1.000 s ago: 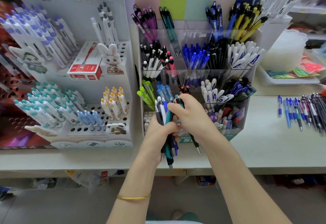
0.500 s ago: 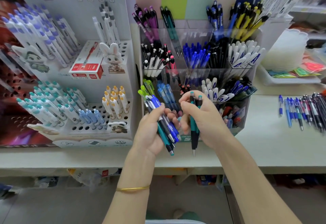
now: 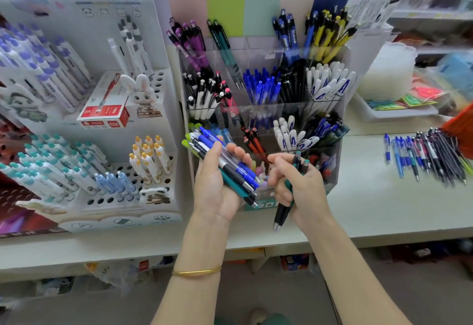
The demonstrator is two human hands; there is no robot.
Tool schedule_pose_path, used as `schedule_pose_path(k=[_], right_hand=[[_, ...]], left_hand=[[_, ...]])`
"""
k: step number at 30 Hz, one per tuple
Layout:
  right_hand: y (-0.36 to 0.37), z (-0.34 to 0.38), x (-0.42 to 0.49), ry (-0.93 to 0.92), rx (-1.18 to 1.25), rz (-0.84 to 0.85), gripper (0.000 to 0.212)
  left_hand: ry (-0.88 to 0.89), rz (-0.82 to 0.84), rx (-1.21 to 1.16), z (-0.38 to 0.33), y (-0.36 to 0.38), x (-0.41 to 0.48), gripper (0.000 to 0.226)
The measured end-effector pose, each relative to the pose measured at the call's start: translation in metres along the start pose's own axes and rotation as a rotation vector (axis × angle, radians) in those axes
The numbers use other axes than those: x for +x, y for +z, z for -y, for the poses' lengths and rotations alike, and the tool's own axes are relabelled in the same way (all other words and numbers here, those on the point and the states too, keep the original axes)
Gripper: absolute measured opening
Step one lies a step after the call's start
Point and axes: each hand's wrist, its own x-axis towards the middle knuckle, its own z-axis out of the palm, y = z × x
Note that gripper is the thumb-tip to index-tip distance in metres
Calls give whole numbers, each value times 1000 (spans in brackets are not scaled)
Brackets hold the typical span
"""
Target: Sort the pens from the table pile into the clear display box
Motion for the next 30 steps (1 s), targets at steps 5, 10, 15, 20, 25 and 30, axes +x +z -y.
schedule_pose_path(k=[5,10,15,20,25,30], right_hand=[[-3,33,17,-95,6,-137,36],[-3,51,29,-203,-357,-209,39],[6,57,36,-263,-450,-183,37],[19,55,36,-320,-488,-21,28],[32,48,24,-316,-467,238,12],[35,36,17,-216,-387,292,9]], left_hand=[[-2,-28,157,7,4,2,18],[38,8,273,7,4,4,19],[150,59,493,2,1,6,19],[343,44,740,0,-5,13,18],[402,-11,805,-4,-3,13,18],[423,-48,884,-9,-4,17,23]])
